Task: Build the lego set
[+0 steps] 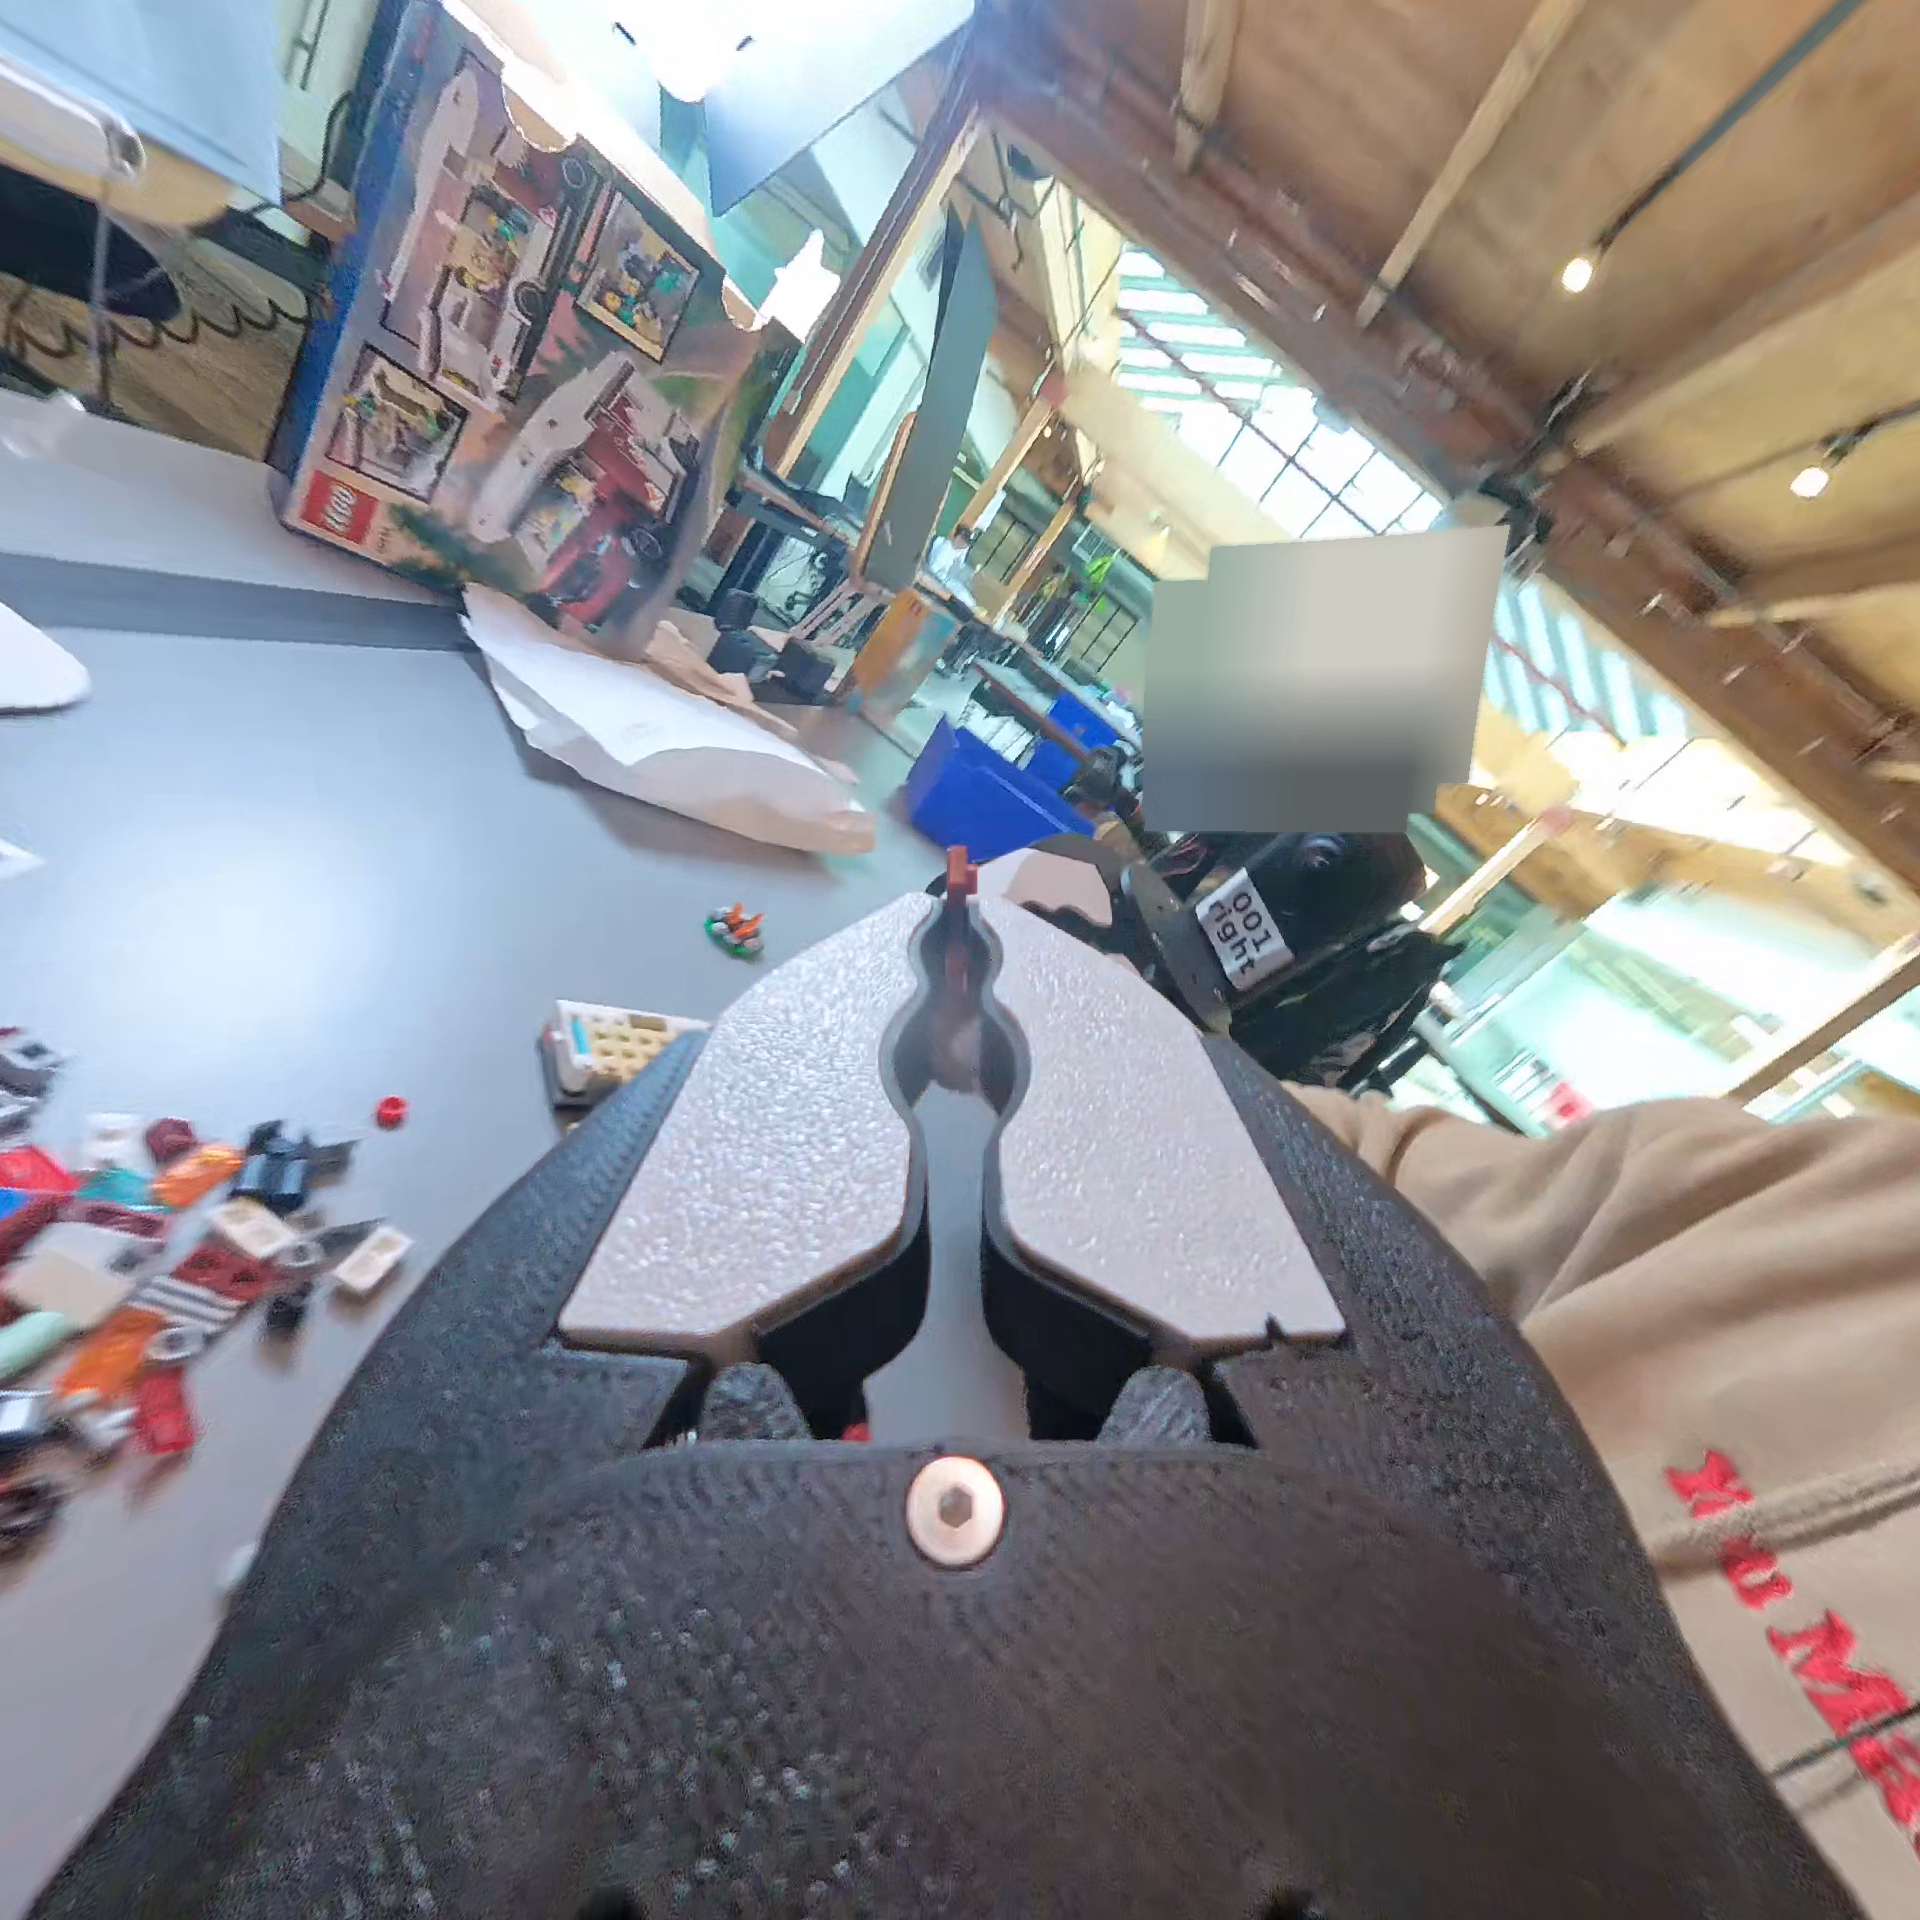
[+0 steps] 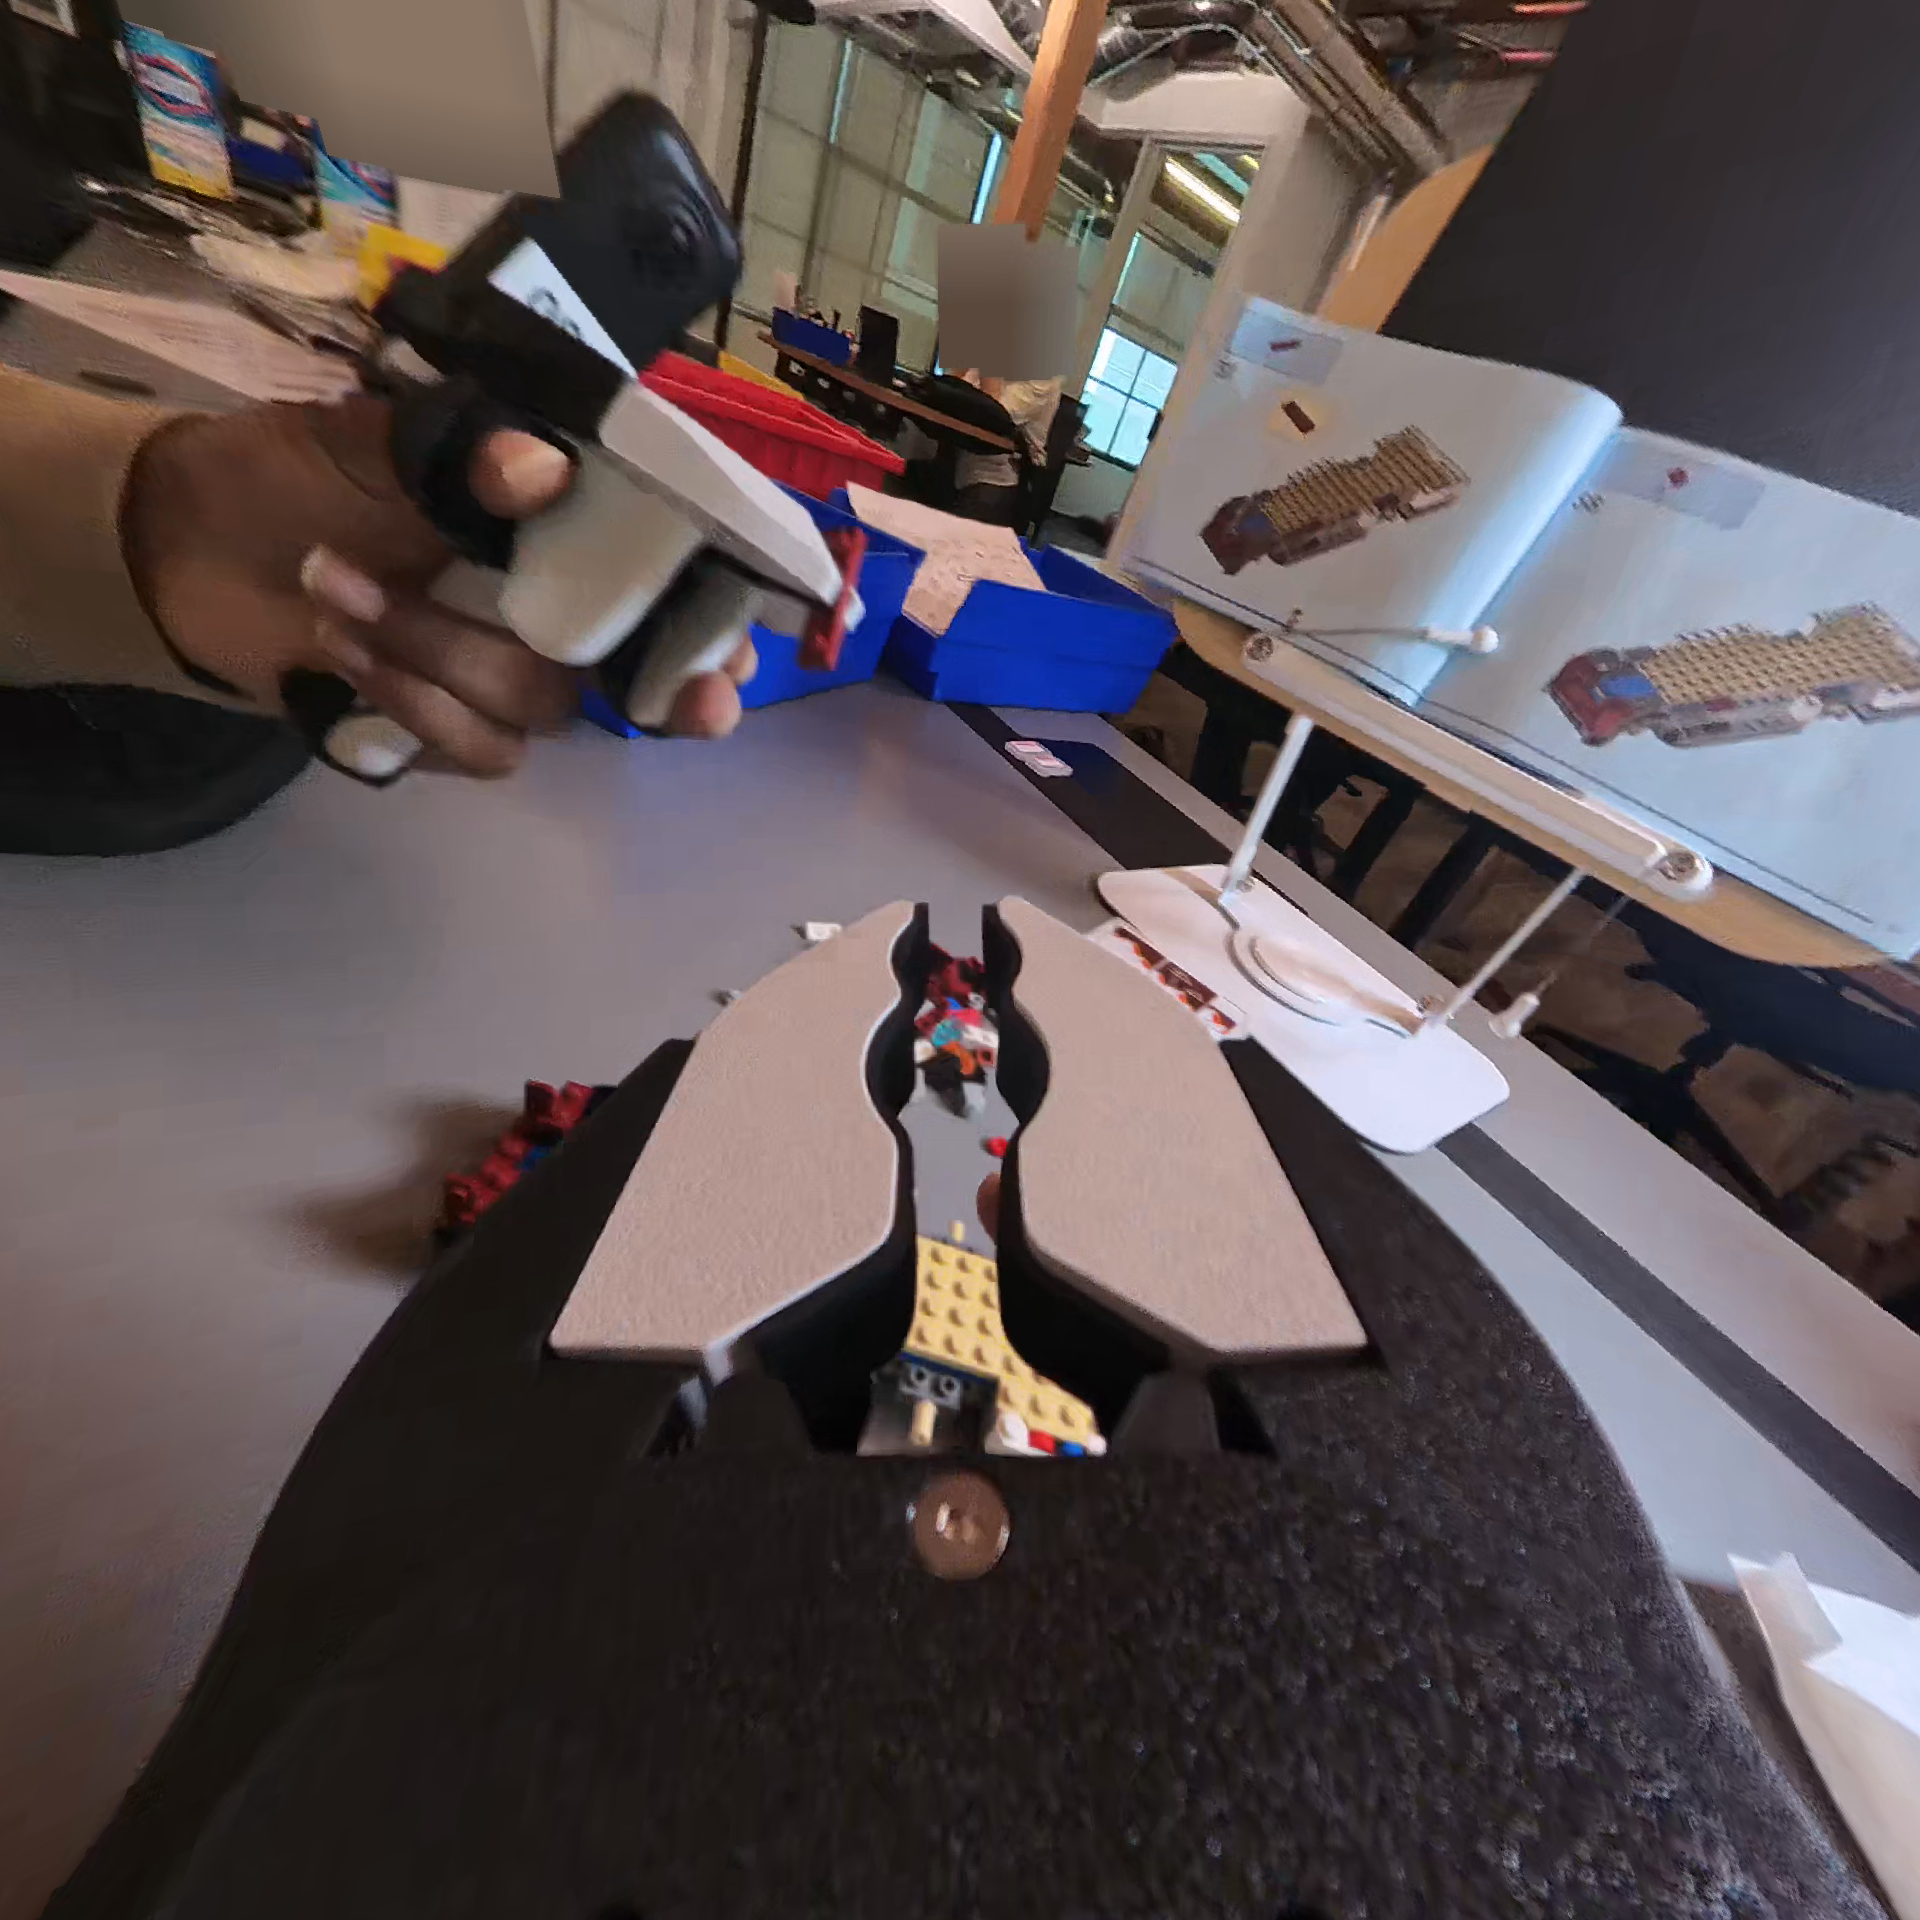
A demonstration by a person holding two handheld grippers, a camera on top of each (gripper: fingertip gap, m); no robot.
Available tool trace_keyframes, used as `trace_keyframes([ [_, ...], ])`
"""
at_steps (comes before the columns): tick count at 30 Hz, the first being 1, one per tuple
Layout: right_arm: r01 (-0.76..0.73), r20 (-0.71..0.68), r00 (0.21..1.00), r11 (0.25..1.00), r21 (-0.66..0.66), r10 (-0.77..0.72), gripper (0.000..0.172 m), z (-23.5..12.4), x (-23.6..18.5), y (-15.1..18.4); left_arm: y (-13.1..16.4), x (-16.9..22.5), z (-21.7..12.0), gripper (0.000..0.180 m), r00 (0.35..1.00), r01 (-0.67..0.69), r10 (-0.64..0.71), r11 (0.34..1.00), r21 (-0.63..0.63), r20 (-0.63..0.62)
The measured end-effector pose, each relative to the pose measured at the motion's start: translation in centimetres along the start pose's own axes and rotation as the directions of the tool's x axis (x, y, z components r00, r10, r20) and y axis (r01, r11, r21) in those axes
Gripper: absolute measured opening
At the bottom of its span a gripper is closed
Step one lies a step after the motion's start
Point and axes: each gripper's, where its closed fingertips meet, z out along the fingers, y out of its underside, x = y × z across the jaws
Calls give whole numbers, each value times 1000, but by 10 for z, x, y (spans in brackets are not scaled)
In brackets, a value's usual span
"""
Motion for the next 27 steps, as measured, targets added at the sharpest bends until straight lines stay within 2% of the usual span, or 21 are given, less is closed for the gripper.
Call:
trace_keyframes([
  [3,11,16,1000,1000,24,-11,14,6,-17,-21,9,-1,6,3,992,119,-118,992,42,-45],
  [6,66,-20,998,998,7,-66,19,16,-27,-28,12,-3,1,4,958,274,-264,958,82,-112],
  [11,166,-38,985,985,-46,-168,21,38,-36,-23,18,0,-2,4,945,315,-305,945,85,-117],
  [14,226,-75,970,973,-52,-230,9,43,-36,-25,14,2,-5,3,951,299,-287,950,95,-117],
  [19,196,-62,978,978,-73,-200,8,47,-36,-23,13,-2,-10,3,960,272,-263,957,99,-93],
  [22,133,-50,989,988,-79,-137,8,47,-32,-21,13,-7,-13,7,984,176,-173,981,88,-40],
  [27,30,-29,999,992,-123,-33,8,41,-23,-15,6,-9,-20,17,998,-62,62,998,23,28],
])
